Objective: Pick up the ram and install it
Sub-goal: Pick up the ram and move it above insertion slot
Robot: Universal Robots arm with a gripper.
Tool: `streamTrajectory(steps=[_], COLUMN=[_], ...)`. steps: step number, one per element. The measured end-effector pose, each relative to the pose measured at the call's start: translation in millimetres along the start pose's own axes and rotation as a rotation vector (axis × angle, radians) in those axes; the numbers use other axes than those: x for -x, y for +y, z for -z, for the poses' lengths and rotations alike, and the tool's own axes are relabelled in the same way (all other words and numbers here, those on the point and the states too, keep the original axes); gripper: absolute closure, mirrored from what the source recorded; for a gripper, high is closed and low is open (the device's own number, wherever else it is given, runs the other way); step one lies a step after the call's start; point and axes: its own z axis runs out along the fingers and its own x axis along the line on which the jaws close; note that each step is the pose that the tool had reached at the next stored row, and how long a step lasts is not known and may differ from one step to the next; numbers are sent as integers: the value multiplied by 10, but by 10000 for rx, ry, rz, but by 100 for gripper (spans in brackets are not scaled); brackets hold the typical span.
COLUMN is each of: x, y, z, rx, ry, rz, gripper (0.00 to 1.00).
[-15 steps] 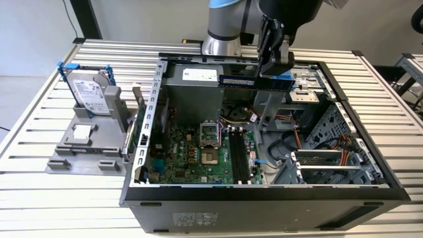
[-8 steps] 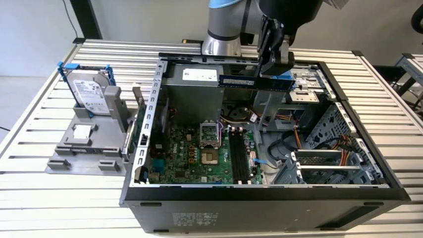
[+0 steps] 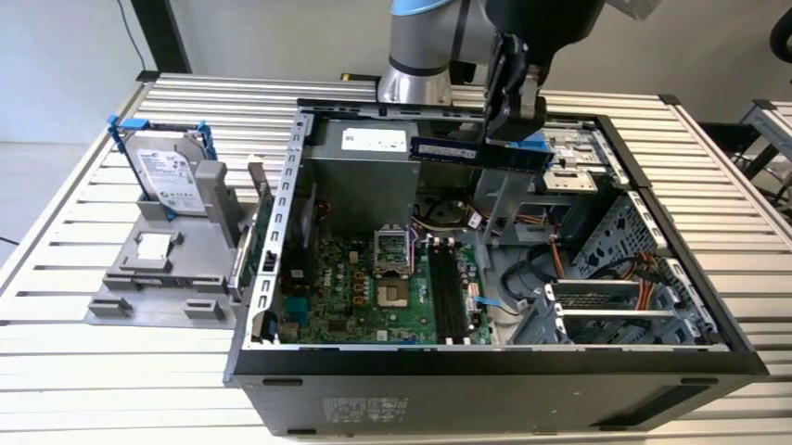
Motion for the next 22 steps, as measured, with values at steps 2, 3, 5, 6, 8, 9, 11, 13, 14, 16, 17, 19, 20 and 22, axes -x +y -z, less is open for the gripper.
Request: streamTrajectory(steps=[2, 3, 5, 6, 8, 9, 11, 13, 14, 16, 17, 19, 20, 22], x=[0, 0, 0, 0, 0, 0, 0, 0, 0, 0, 0, 0, 0, 0], y=[0, 0, 0, 0, 0, 0, 0, 0, 0, 0, 0, 0, 0, 0], z=[0, 0, 0, 0, 0, -1, 0, 0, 0, 0, -1, 0, 0, 0], rx=[-8, -12, -21, -24, -33, -37, -45, -53, -56, -65, -69, -77, -81, -89], ry=[-6, -9, -14, -17, -22, -25, -29, -34, -37, -42, -45, -50, -52, -58], rz=[-210, -314, -524, -619, -837, -938, -1138, -1341, -1441, -1647, -1748, -1960, -2059, -2275], gripper=[100, 100, 100, 100, 100, 100, 100, 100, 100, 100, 100, 100, 100, 100])
